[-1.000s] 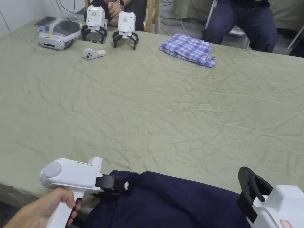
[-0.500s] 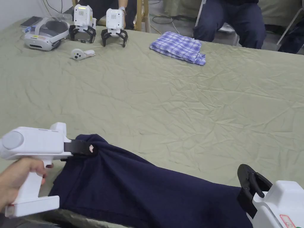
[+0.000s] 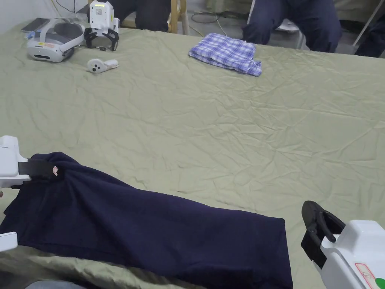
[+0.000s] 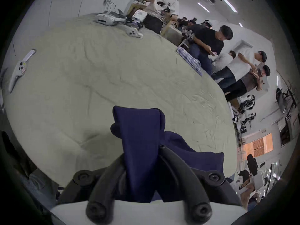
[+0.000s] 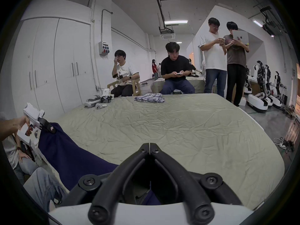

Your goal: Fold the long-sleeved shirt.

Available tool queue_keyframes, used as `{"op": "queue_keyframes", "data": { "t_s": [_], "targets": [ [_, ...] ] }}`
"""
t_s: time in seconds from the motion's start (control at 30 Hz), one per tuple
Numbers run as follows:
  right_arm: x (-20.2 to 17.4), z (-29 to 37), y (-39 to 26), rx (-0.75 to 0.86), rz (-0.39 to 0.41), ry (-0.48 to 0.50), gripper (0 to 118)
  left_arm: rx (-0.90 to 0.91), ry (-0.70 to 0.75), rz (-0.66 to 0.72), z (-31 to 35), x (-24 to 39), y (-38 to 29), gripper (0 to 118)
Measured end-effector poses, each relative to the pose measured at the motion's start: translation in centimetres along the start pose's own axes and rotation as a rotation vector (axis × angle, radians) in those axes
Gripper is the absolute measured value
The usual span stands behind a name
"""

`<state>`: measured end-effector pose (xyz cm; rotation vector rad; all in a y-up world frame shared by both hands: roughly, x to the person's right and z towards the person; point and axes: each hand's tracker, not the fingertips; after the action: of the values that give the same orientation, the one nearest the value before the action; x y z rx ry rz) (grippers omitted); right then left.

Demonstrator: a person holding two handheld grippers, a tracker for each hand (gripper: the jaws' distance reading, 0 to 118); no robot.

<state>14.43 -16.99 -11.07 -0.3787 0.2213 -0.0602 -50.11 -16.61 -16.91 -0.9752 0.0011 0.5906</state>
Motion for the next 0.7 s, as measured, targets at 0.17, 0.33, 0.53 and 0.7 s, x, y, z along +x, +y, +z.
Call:
{"op": "queue_keyframes", "data": {
  "t_s": [0.17,0.33,0.53,0.7],
  "targets": [
    [-0.2,0.3,0.1,0.006,0.007,0.007,0,0.001,-0.042,-0.041,1.1,6.6,-3.6,14],
    [-0.5,1.2,0.4,0.049,0.023,-0.006,0,0.002,-0.112,-0.149,0.1,17.3,-8.6,14],
    [0.0,1.9,0.9,0.087,0.015,-0.010,0,-0.056,-0.235,-0.146,-6.1,27.1,-15.1,14],
    [0.9,2.7,1.2,0.104,-0.001,-0.031,0,-0.106,-0.229,-0.161,-12.9,33.4,-19.0,14]
  ]
}}
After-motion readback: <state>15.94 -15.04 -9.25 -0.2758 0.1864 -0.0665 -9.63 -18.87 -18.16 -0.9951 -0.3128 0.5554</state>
